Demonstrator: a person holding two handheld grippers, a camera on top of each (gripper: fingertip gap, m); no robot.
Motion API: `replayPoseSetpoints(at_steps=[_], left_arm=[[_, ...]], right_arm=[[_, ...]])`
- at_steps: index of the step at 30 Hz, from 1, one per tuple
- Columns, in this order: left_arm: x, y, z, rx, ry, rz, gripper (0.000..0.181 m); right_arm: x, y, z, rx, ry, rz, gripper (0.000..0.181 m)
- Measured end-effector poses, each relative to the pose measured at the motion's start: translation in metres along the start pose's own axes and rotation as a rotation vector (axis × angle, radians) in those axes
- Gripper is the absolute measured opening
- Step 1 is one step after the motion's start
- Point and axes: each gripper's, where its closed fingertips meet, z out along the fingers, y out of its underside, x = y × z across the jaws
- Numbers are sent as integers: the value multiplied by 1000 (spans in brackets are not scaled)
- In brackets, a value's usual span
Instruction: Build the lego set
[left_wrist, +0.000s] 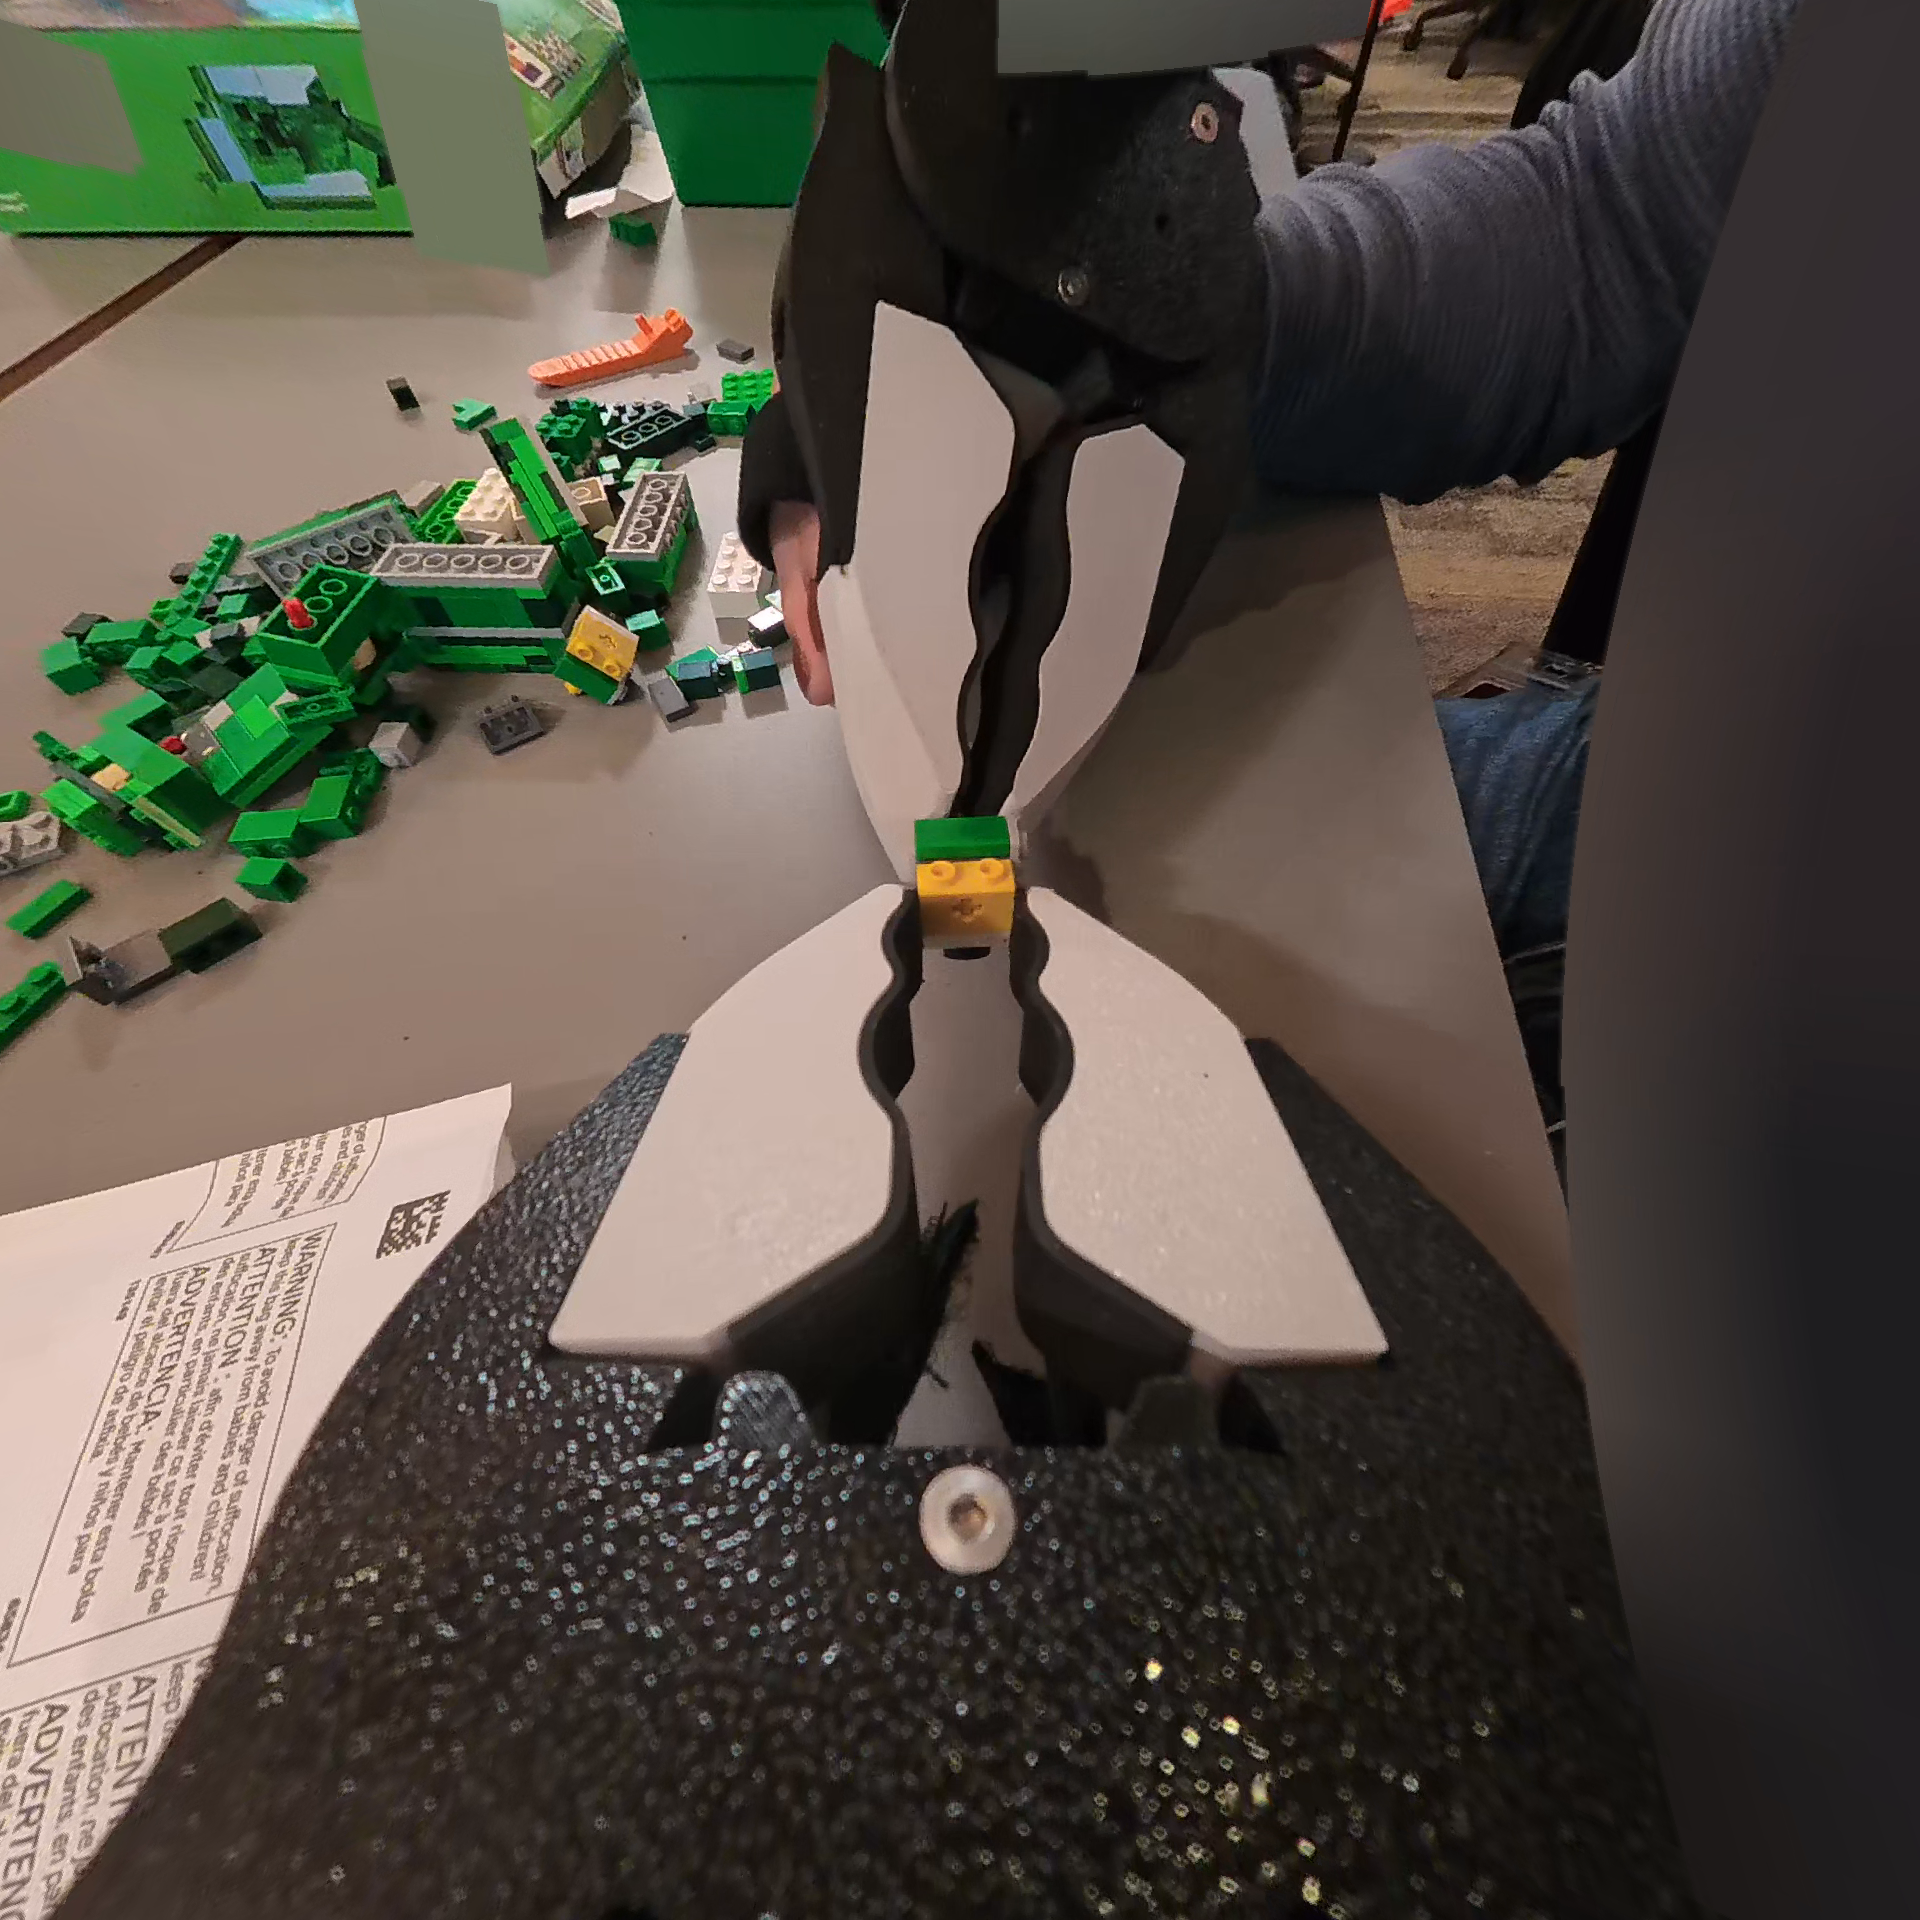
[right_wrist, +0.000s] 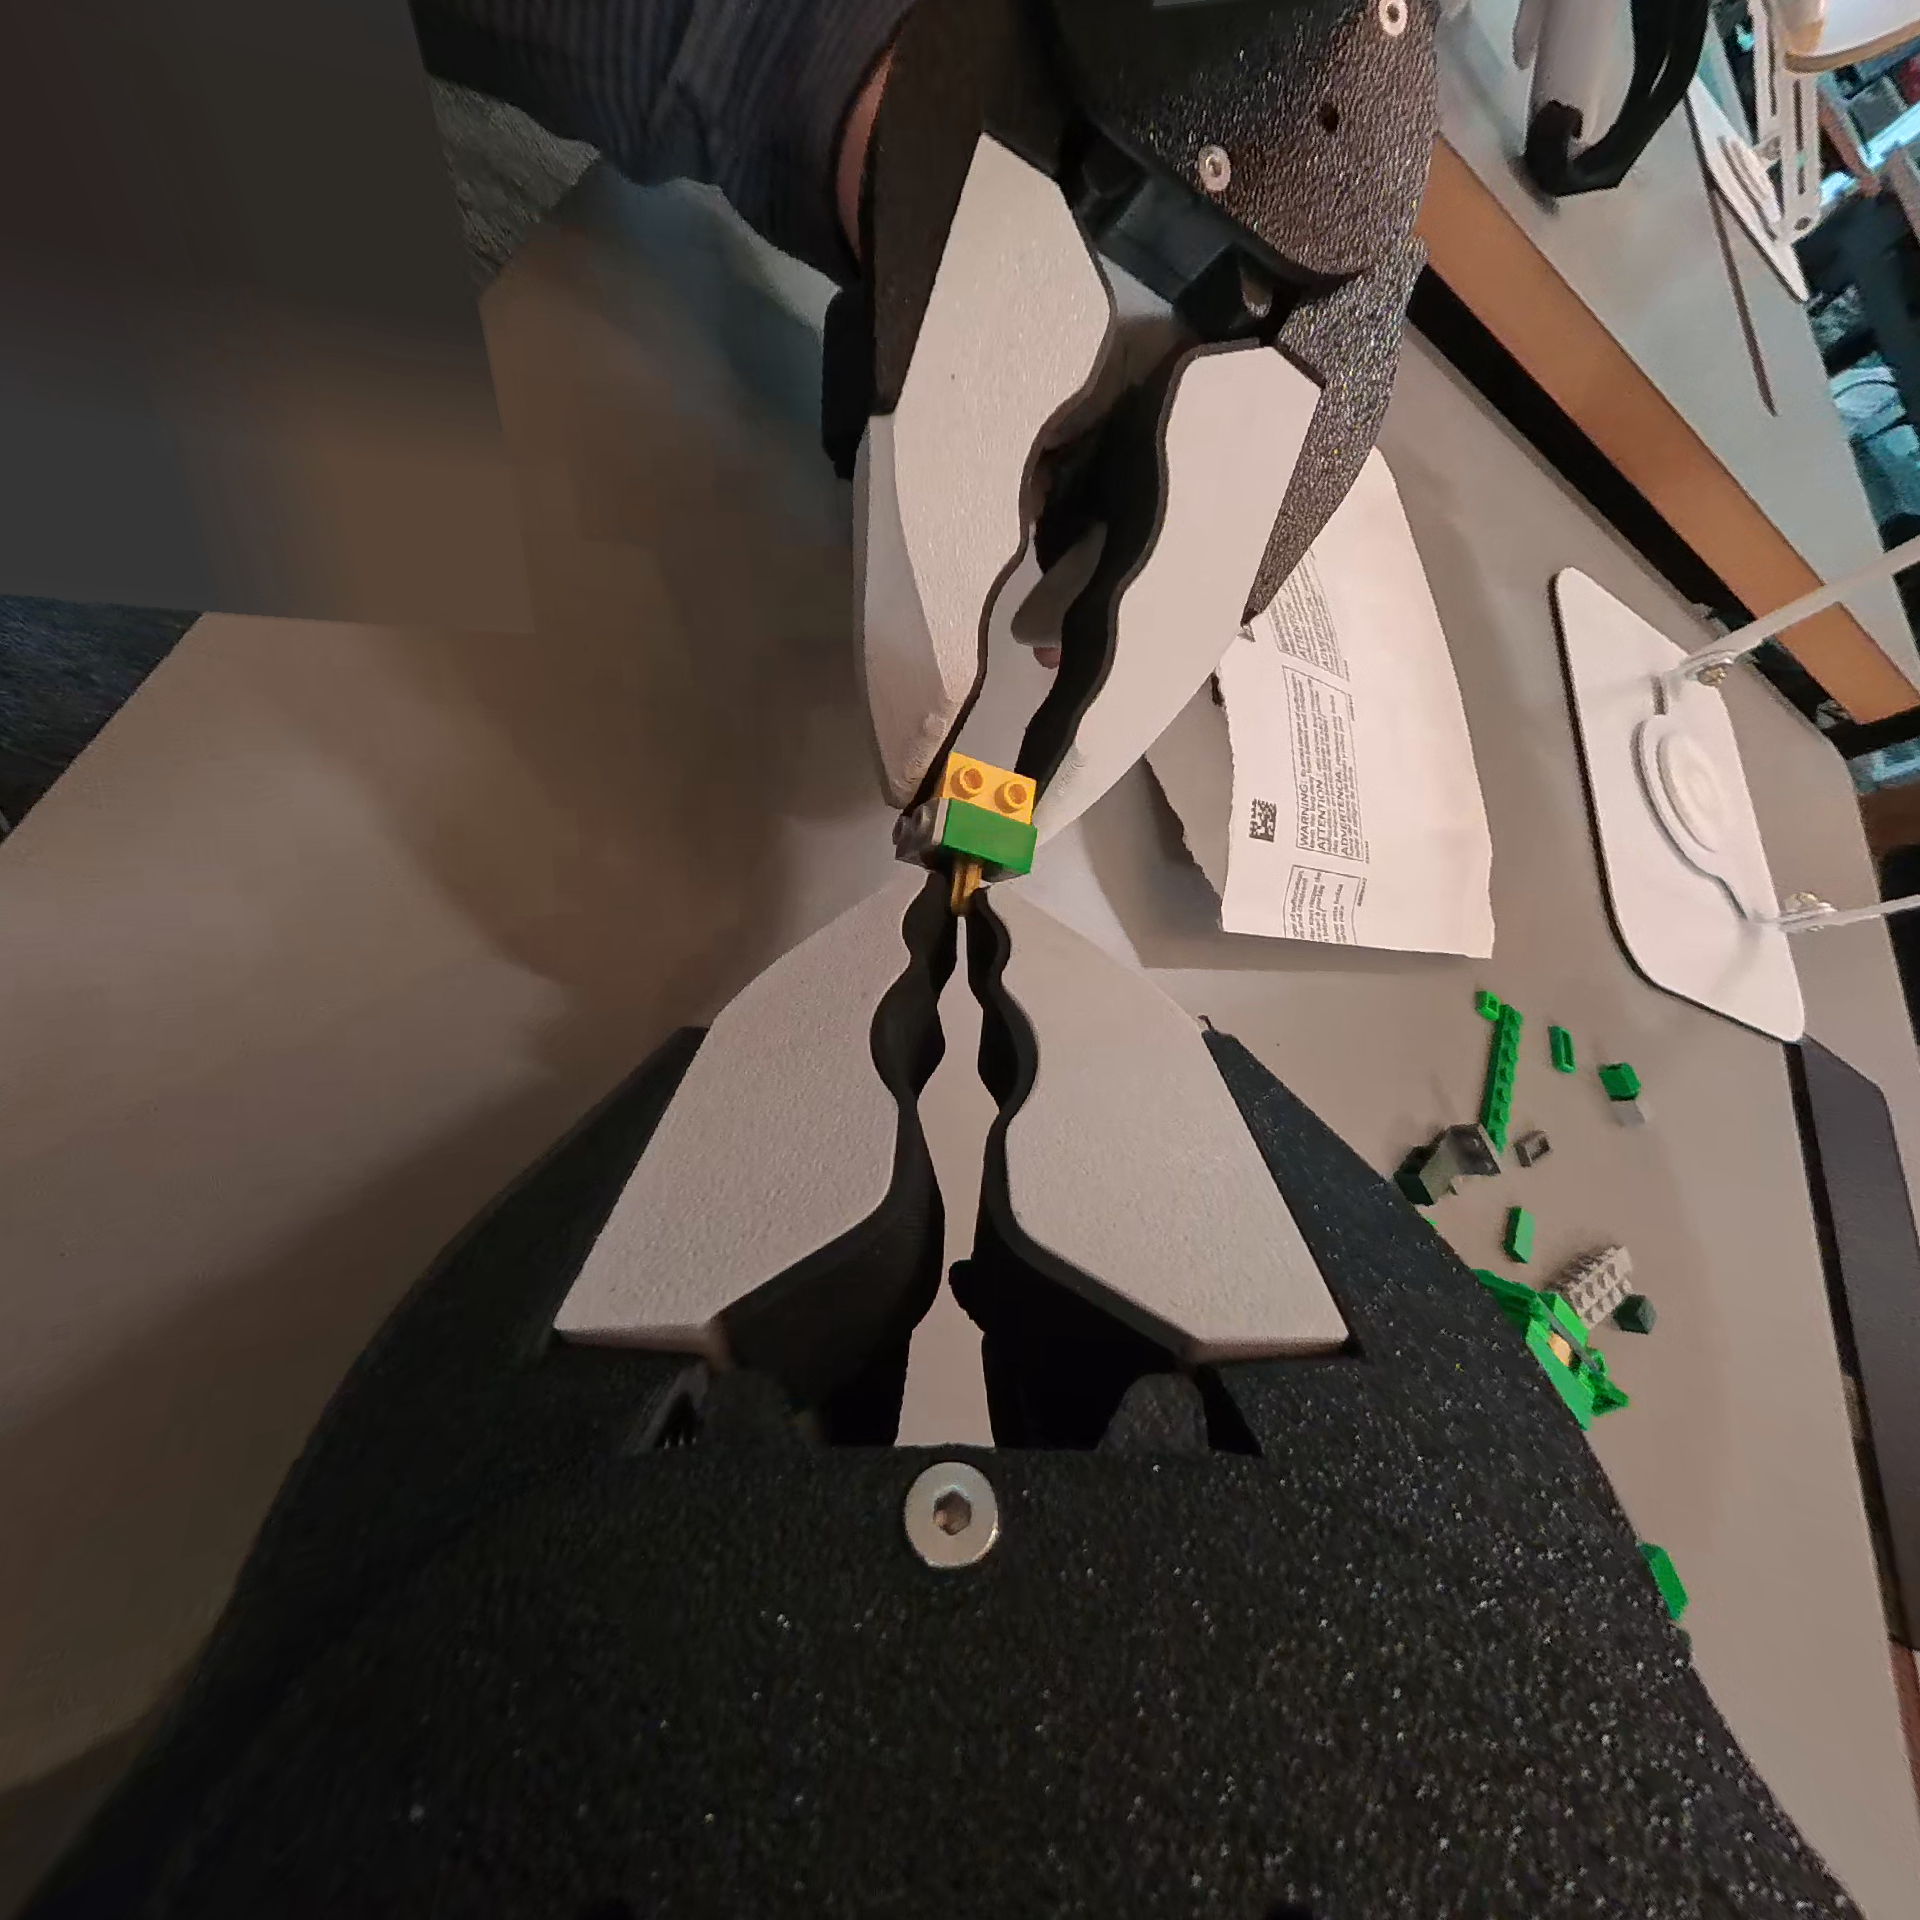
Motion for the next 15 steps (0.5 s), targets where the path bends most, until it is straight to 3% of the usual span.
replayPoseSetpoints(at_steps=[15], left_arm=[[2, 3, 0, -13, 13, 6, 17]], right_arm=[[-4, 0, 0, 4, -24, -1, 4]])
